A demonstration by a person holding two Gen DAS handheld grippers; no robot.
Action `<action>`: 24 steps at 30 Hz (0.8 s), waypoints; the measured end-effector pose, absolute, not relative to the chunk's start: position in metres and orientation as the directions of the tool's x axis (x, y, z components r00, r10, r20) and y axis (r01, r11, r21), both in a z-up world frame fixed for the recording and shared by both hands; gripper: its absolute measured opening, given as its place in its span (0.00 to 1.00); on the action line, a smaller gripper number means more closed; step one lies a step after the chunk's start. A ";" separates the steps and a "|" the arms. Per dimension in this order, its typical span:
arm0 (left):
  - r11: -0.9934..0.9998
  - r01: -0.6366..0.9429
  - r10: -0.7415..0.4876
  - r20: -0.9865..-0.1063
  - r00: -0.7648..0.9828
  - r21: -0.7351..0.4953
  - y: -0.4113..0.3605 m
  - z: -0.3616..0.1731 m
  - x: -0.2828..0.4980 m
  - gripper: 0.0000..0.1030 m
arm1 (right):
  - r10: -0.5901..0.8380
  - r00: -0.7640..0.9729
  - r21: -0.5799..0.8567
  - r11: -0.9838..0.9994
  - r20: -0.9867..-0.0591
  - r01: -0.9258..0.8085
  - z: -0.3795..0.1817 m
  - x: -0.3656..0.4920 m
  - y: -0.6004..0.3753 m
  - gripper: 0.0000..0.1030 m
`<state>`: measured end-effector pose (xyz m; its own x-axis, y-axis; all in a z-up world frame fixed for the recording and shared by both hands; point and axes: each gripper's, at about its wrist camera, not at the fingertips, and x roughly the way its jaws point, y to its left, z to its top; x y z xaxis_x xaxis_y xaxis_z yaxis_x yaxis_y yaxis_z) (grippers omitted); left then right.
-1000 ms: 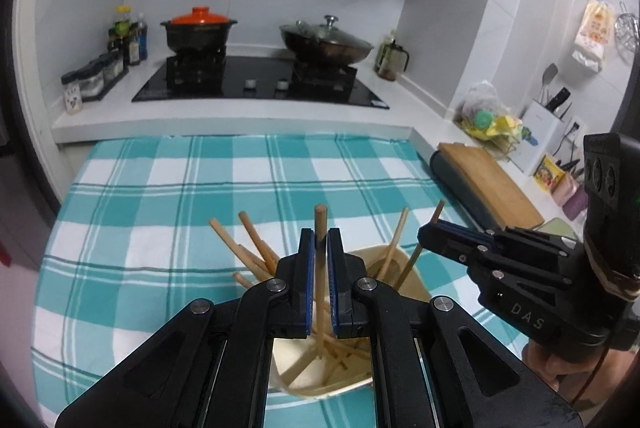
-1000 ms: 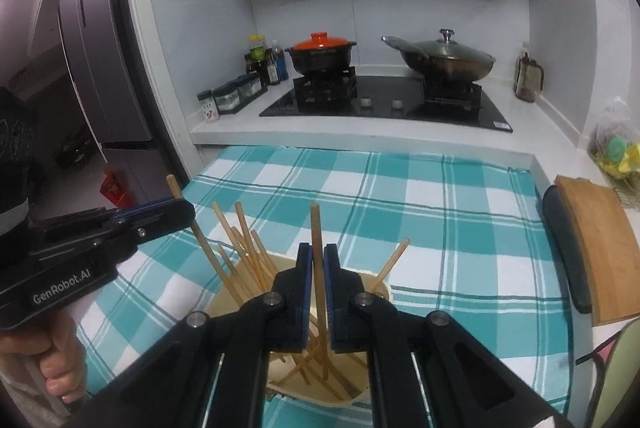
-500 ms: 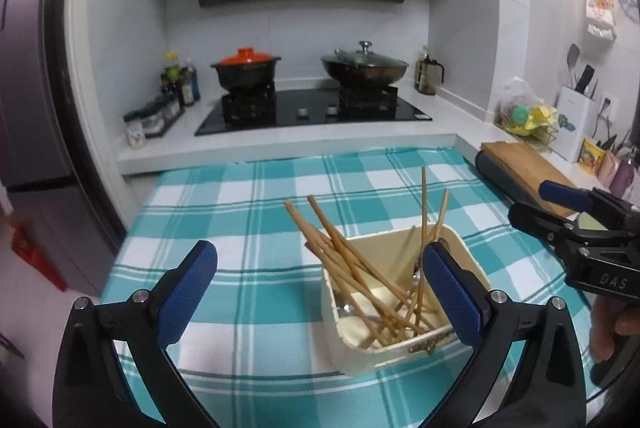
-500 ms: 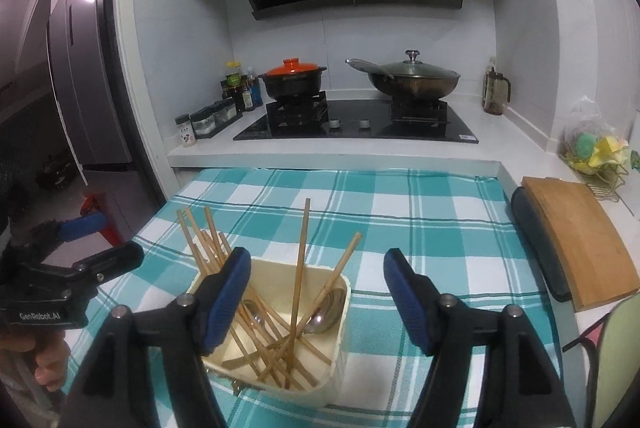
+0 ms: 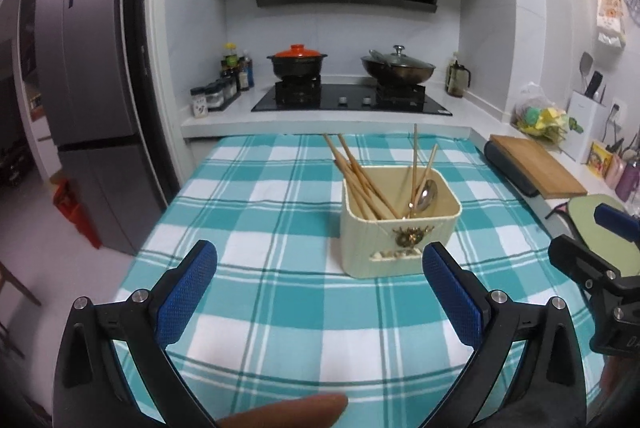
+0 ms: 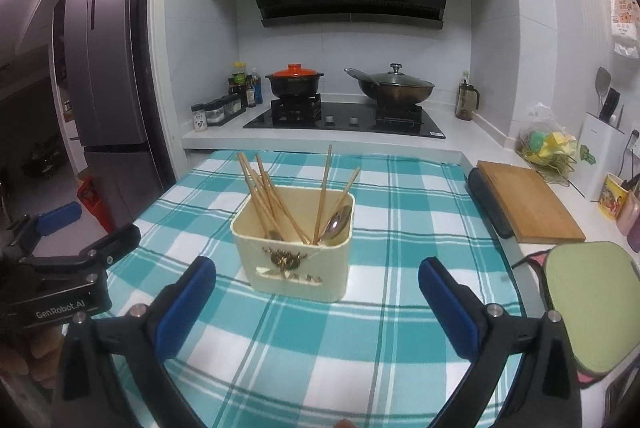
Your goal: Organize utensils
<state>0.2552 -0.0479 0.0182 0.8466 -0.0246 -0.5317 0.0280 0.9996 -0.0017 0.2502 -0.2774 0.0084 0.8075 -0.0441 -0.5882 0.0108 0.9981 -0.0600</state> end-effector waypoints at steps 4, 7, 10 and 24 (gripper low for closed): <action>0.999 0.031 -0.021 -0.532 0.846 0.011 -0.046 0.019 0.233 1.00 | -0.057 0.809 -0.073 0.997 -0.585 0.018 0.011 0.222 -0.265 1.00; 1.000 0.025 -0.020 -0.550 0.835 0.001 -0.042 0.017 0.222 1.00 | -0.056 0.804 -0.062 0.998 -0.592 0.024 0.011 0.207 -0.259 1.00; 0.999 0.026 -0.005 -0.564 0.825 0.030 -0.042 0.015 0.216 1.00 | -0.057 0.795 -0.069 0.997 -0.605 0.019 0.009 0.199 -0.253 1.00; 0.998 0.002 0.032 -0.562 0.827 0.059 -0.038 0.023 0.207 1.00 | -0.078 0.798 -0.124 0.992 -0.598 0.004 0.021 0.188 -0.231 1.00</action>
